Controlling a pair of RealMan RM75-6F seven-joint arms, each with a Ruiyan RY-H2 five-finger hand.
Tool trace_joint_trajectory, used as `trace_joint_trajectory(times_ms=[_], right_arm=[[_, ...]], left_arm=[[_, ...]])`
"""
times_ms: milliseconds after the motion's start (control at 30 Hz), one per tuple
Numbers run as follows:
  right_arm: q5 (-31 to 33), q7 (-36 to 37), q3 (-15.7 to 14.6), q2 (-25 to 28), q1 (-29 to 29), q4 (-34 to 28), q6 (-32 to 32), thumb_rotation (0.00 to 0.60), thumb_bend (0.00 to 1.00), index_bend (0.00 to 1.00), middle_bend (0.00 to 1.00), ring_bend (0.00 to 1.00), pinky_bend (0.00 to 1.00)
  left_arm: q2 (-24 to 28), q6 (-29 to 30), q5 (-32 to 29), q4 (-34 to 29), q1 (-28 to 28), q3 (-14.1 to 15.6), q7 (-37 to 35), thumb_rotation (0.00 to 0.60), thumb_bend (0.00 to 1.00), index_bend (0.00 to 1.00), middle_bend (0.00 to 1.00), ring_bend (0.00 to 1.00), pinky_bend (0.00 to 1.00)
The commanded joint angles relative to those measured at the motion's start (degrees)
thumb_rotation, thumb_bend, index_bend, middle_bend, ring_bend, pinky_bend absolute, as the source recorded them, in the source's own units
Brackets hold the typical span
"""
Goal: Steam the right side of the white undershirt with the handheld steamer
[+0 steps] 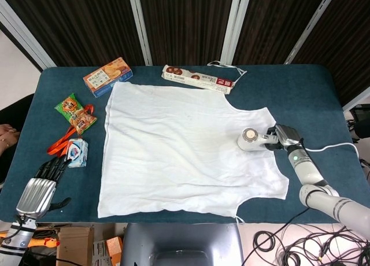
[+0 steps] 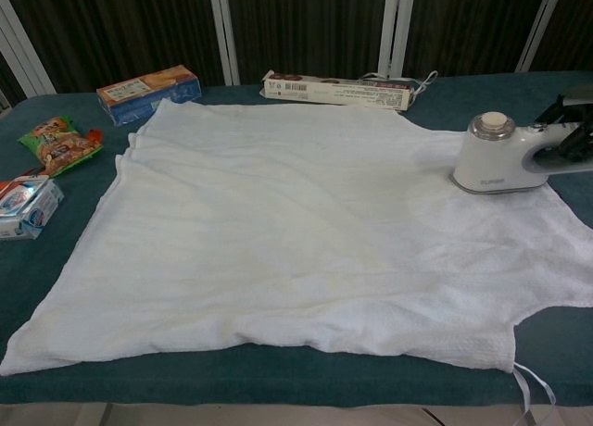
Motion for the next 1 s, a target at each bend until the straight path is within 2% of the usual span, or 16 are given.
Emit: trace_joint_trajectory(times_ms=[33, 200, 333, 467, 600, 767, 1000], right_arm=[[-0.7, 0.6, 0.6, 0.1, -0.8, 0.1, 0.5, 0.600, 0.69, 1.00, 0.95, 0.97, 1.00], [-8.5, 5.5, 0.8, 5.4, -6.0, -7.4, 4.9, 0.600, 0.69, 1.00, 0.95, 0.97, 1.00], [-14.4, 10.4, -0.4, 7.6, -10.3, -8.9, 6.9, 0.600, 0.69, 1.00, 0.95, 0.97, 1.00], [-16.7, 12.3, -1.0, 7.8, -11.9, -8.1, 7.8, 0.600, 0.69, 1.00, 0.95, 0.97, 1.00], [-19.7, 17.8, -2.6, 6.7, -15.9, -2.3, 8.6, 0.600, 0.69, 1.00, 0.95, 0.95, 1.00], [-23.7, 23.4, -2.3, 4.5, -16.6, 2.9, 8.3, 0.600, 0.69, 0.99, 0.95, 0.89, 1.00], [-28.9, 29.6, -1.8, 2.1, -16.6, 5.2, 10.2, 0.600, 0.69, 0.96, 0.93, 0.86, 1.00]], left_arm=[[0.0, 0.1, 0.0, 0.0, 0.0, 0.0, -0.1, 0.600, 0.01, 0.00, 0.00, 0.00, 0.13], [0.1, 0.4, 0.2, -0.1, 0.2, 0.1, -0.1, 0.600, 0.01, 0.00, 0.00, 0.00, 0.13], [0.1, 0.3, 0.8, -0.2, 0.1, 0.5, -0.1, 0.600, 0.01, 0.00, 0.00, 0.00, 0.13], [0.1, 0.3, 1.0, -0.2, 0.1, 0.6, -0.2, 0.600, 0.01, 0.00, 0.00, 0.00, 0.13], [0.1, 0.4, 1.5, -0.1, -0.1, 0.7, -0.8, 0.600, 0.01, 0.00, 0.00, 0.00, 0.13], [0.0, 0.3, 1.5, 0.0, -0.1, 0.7, -0.7, 0.600, 0.01, 0.00, 0.00, 0.00, 0.13], [0.1, 0.4, 1.5, -0.1, -0.1, 0.8, -0.6, 0.600, 0.01, 0.00, 0.00, 0.00, 0.13]])
